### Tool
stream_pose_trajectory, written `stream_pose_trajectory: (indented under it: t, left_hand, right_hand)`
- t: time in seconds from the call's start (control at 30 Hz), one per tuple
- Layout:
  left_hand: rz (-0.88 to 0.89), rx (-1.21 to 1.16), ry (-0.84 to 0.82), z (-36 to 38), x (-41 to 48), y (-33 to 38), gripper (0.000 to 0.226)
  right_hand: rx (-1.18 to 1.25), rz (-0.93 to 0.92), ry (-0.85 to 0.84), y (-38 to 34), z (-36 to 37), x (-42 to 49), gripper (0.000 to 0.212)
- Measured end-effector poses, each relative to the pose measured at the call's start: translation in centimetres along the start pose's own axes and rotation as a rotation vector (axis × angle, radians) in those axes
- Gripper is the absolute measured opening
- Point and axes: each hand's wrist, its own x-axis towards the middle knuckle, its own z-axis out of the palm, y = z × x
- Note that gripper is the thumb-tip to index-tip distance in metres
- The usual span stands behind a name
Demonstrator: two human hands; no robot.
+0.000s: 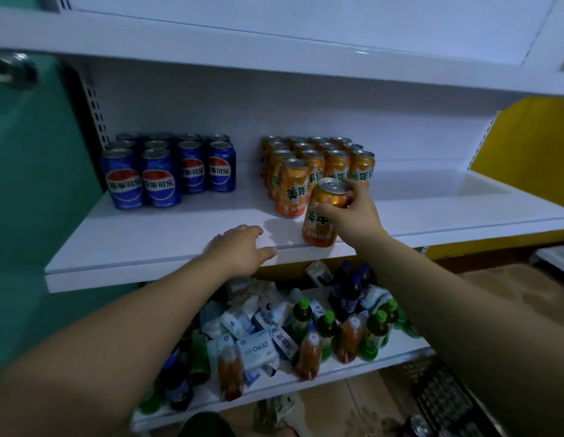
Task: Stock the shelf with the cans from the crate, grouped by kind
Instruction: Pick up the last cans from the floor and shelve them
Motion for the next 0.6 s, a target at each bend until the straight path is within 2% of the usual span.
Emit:
stream_pose_trajectory:
  t: [0.13, 0.23, 0.33, 0.43, 0.6]
  left_hand:
    - [-0.054, 0.211, -0.081, 0.3, 2.9, 1.9, 0.074]
    - [-0.055, 0.272, -0.027, 1.4, 3.8, 2.0, 0.078]
    - [-0.047, 0.300, 0.045, 1.8, 4.5, 1.7, 0.078]
    - [-0.039, 0.318, 0.045, 2.1, 4.9, 1.7, 0.079]
    - [-0.043, 0.321, 0.053, 2.7, 5.3, 2.1, 0.078]
  right_hand:
    - [-0.046, -0.030, -0.001, 1.0, -0.4, 2.7, 0.078]
    - [-0.104, -0.071, 0.010, 1.9, -0.4, 4.8, 0.080]
    - [-0.126, -0.118, 0.020, 2.4, -0.4, 6.8, 0.068]
    - [-0.130, -0.127, 0.025, 3.3, -0.2, 8.0, 0.062]
    - [-0.115, -0.118, -0.019, 4.3, 0.2, 9.9, 0.070]
